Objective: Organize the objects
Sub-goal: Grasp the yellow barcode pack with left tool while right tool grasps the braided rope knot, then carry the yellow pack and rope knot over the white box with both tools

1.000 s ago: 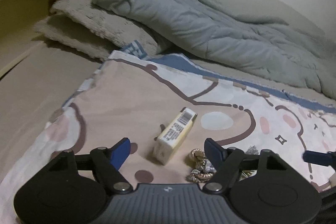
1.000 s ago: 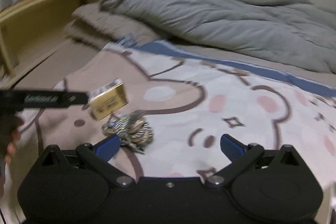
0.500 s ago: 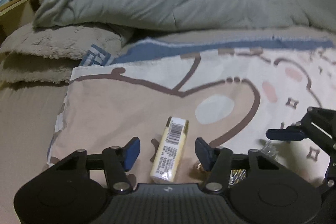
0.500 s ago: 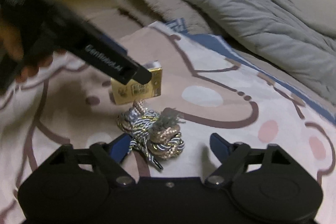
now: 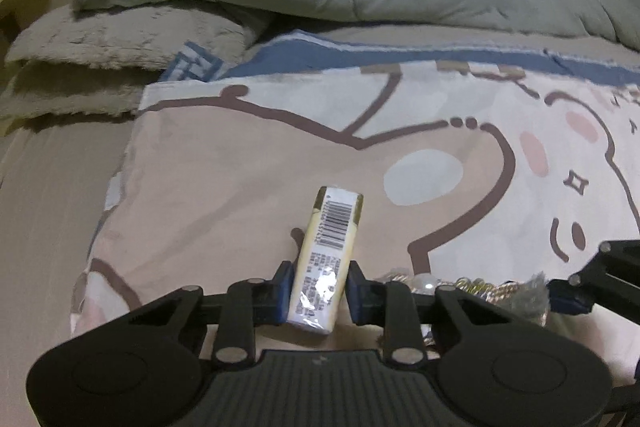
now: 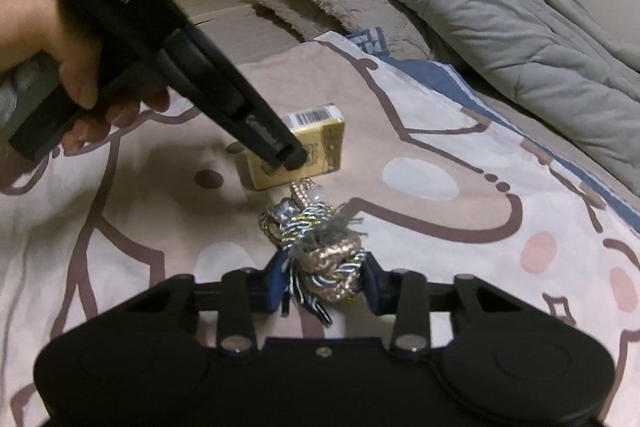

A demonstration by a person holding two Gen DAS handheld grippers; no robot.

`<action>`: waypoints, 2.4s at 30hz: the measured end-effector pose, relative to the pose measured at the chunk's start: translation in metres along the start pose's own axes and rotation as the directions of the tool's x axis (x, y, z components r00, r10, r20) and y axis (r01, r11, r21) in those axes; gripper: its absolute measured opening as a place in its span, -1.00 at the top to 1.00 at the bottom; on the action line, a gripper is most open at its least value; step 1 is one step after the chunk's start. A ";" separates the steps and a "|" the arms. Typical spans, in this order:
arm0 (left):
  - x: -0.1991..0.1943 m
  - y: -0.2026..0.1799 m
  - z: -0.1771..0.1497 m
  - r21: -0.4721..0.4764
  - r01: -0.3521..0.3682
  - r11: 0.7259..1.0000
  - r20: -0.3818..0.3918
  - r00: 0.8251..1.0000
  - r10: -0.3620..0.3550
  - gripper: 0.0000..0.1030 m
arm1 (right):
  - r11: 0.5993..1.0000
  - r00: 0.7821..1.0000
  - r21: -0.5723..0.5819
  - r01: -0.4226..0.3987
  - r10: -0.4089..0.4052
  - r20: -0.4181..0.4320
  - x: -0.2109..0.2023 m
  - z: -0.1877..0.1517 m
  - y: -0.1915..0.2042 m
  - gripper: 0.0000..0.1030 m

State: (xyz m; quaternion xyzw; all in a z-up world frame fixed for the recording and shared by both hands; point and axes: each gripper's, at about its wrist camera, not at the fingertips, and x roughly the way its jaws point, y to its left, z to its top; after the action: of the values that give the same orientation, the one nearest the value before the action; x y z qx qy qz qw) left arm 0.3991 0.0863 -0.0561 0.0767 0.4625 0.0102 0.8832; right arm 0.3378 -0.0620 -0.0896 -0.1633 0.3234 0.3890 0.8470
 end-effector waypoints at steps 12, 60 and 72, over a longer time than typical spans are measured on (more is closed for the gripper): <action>-0.064 0.006 -0.024 -0.161 0.020 0.987 0.059 0.998 -0.011 0.46 | 0.986 0.998 0.157 0.056 -0.058 0.003 -0.054 0.005 -0.003 0.46; -0.217 -0.089 -0.097 -0.238 0.144 0.961 0.168 0.980 -0.105 0.46 | 0.889 0.970 0.408 0.207 -0.241 0.032 -0.247 -0.046 0.003 0.49; -0.219 -0.136 -0.086 -0.204 0.210 0.956 0.189 0.967 -0.172 0.46 | 0.863 0.953 0.433 0.261 -0.303 0.029 -0.285 -0.069 -0.015 0.49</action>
State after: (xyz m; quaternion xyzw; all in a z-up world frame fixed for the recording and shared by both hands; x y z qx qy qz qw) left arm 0.1963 -0.0568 0.0547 -0.0669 0.3869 -0.0302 0.9192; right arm 0.1809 -0.2657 0.0528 -0.0018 0.3319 0.1886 0.9243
